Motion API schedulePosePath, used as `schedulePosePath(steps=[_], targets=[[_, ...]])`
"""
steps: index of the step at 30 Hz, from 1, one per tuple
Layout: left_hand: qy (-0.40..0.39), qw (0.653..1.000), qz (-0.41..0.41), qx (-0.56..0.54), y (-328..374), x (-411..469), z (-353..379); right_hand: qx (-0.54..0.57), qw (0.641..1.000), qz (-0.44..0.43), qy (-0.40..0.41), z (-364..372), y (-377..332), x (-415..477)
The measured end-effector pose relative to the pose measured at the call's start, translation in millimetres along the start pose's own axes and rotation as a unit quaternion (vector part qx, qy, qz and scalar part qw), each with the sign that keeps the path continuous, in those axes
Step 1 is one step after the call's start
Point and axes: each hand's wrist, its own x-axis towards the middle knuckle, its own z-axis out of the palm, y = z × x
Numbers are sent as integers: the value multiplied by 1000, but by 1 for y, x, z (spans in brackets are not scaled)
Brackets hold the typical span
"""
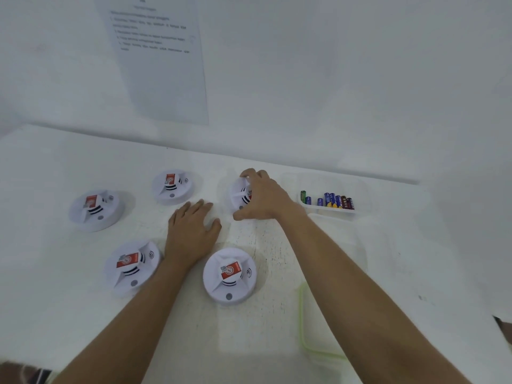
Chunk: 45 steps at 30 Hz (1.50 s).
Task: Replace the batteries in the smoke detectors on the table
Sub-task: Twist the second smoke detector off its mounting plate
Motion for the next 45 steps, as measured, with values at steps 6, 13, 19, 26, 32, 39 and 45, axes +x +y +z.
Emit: schedulePosePath(steps=[6, 13, 19, 26, 32, 39, 45], targets=[[-11, 996, -19, -90, 3, 2, -12, 167, 981, -19, 98, -5, -8, -44], [-48, 932, -67, -352, 44, -21, -65, 392, 911, -12, 126, 11, -7, -90], [-238, 796, -68, -552, 61, -47, -97, 426, 891, -51, 148, 18, -9, -112], [-199, 790, -56, -578, 58, -60, -102, 437, 896, -71, 27, 5, -8, -122], [-114, 824, -46, -552, 54, -69, -107, 364, 927, -85, 16, -5, -17, -121], [-74, 948, 140, -277, 41, -67, -117, 356, 930, -88, 20, -10, -19, -126], [-106, 950, 164, -242, 43, -58, -129, 380, 921, -90, -16, -12, -18, -131]])
